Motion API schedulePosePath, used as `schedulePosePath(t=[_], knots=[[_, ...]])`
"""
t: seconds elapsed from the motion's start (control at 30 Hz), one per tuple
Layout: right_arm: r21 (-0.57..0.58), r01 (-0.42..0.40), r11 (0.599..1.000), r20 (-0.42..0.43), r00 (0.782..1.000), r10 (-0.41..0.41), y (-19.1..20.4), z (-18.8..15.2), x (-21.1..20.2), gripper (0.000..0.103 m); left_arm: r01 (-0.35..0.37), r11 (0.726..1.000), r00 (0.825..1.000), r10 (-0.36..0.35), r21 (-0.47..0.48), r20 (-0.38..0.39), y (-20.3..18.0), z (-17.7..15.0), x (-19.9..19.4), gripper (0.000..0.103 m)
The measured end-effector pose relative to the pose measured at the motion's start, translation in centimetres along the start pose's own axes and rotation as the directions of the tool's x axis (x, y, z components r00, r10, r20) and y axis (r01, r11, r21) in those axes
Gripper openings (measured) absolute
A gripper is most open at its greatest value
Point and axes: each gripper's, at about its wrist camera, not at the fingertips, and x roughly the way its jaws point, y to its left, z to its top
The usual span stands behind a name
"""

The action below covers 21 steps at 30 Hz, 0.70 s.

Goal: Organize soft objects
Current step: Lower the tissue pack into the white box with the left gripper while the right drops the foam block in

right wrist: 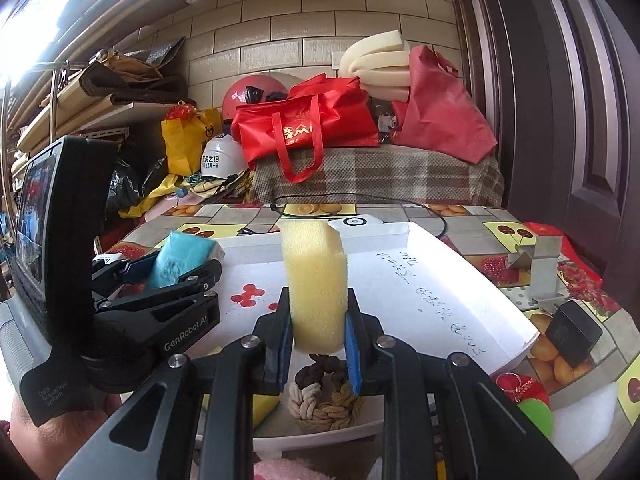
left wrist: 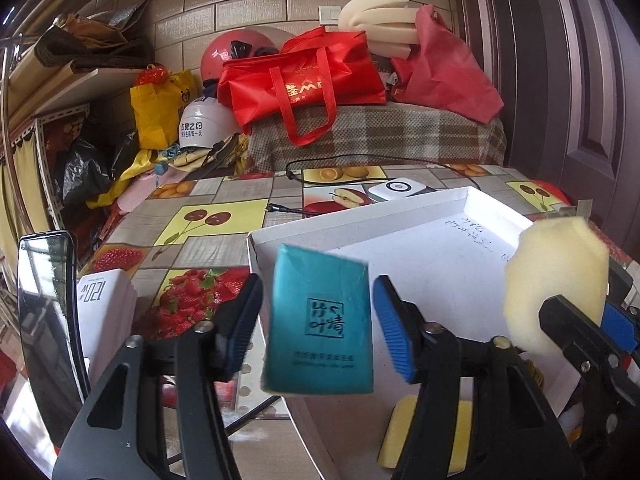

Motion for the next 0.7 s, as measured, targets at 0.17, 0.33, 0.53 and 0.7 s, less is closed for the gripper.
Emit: schedulePosePath(t=[0.17, 0.33, 0.53, 0.7], knots=[[0.019, 0.055, 0.998, 0.040, 0.998, -0.055, -0.3, 0.0, -0.8, 0.087, -0.059, 0.997, 0.998, 0.059, -0.047, -0.001, 1.0, -0.1, 0.0, 0.103], [0.014, 0.060, 0.998, 0.070, 0.996, -0.061, -0.2, 0.0, -1.2, 0.095, -0.071, 0.997, 0.997, 0.071, -0.035, 0.003, 1.2, -0.1, 0.0, 0.103], [0.020, 0.065, 0.998, 0.074, 0.995, -0.066, -0.6, 0.0, -1.3, 0.103, -0.077, 0.996, 0.997, 0.077, -0.039, 0.009, 1.1, 0.1, 0.1, 0.103], [0.017, 0.066, 0.998, 0.083, 0.994, -0.067, -0.5, 0.0, -1.4, 0.103, -0.077, 0.996, 0.997, 0.078, -0.045, 0.029, 1.0, 0.1, -0.4, 0.103]])
